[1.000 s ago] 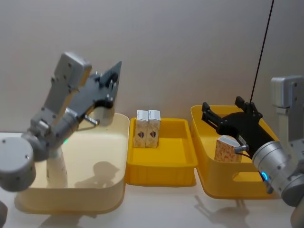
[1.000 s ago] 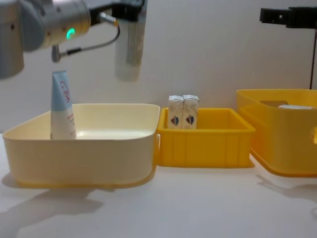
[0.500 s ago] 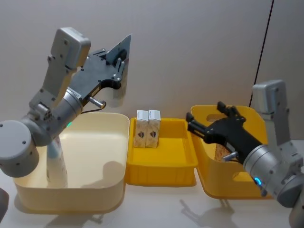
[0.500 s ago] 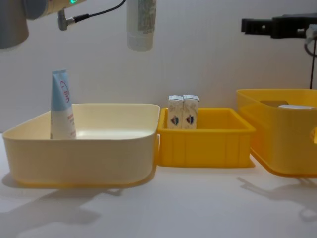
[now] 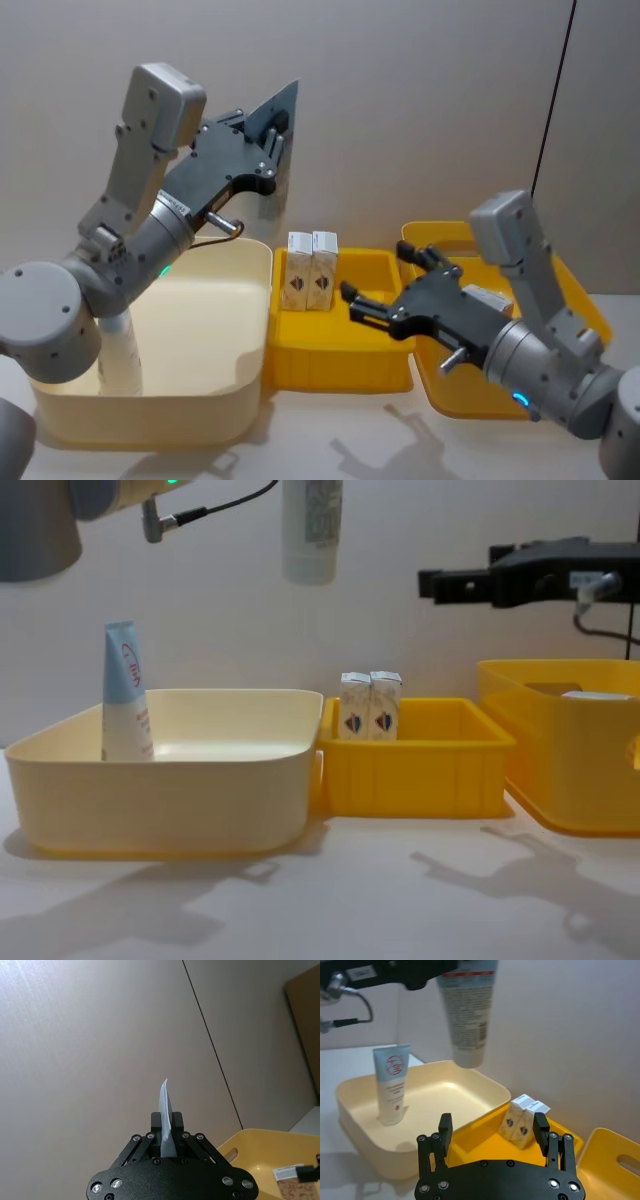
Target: Bimanual collaborative sorting of washing and personal care products
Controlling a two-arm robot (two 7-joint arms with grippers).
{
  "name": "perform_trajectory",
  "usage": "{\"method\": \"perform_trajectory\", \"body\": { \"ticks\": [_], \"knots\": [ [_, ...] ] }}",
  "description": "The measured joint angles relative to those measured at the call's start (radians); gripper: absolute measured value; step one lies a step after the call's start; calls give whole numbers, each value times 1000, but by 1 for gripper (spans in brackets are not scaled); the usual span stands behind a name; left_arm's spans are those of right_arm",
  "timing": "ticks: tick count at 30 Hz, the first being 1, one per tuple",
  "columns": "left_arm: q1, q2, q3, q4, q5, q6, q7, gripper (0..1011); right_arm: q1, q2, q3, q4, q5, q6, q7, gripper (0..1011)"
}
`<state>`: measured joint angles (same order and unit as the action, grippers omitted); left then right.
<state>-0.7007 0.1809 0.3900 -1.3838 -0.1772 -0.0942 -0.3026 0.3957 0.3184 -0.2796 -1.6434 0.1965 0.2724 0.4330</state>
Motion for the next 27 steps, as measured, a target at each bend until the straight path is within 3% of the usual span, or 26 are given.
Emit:
{"method": "perform_trajectory", "body": {
  "ticks": [13,16,24,27],
  "knots": [
    [24,-22,-2,-21,-15,10,-16,124,89,56,-125,88,-37,-43,162,1001],
    [30,-28,-3,-26,-19,13,-20,125,123,64,-171,121,-58,-57,205,1001],
    [45,-36,-2,-38,-23,23,-23,125,179,68,-248,176,-102,-79,262,1001],
    [52,-37,-2,-43,-24,28,-22,125,186,68,-261,186,-111,-85,267,1001]
  ]
}}
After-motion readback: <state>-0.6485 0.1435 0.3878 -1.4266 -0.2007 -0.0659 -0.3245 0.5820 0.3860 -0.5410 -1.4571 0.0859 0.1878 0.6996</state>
